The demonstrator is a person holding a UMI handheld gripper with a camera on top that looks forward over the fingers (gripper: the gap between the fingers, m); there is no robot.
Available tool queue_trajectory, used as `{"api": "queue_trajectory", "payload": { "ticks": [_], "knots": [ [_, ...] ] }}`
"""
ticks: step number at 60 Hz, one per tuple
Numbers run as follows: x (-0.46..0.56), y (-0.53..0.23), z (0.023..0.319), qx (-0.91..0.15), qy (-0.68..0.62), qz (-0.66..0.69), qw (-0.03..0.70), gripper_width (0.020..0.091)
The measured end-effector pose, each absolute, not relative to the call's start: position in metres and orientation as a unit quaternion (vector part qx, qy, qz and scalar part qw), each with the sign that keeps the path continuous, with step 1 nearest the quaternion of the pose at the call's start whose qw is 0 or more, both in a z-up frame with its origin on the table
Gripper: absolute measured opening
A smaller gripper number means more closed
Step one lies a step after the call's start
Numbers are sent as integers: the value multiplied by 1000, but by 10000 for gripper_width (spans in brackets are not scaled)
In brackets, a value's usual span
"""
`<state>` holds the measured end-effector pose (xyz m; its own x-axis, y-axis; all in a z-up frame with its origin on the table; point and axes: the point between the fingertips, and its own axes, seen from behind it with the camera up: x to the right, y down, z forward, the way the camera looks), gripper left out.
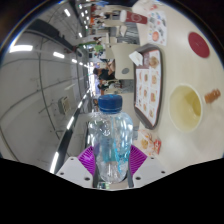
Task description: Pour water
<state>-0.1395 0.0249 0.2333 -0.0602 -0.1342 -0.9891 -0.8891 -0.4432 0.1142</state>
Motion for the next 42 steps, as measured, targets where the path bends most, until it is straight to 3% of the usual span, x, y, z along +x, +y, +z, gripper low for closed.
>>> {"api": "queue_trajectory", "payload": {
  "ticks": [13, 19, 24, 32, 42],
  "knots": [
    [-63, 25, 293, -732, 217, 407, 502, 389],
    [-18, 26, 304, -761, 127, 290, 566, 391],
    [28, 29, 285, -778, 65, 190, 596, 390],
    [88, 30, 224, -800, 3, 71, 595, 393],
    [129, 23, 147, -826, -17, 30, 562, 391]
  ]
}}
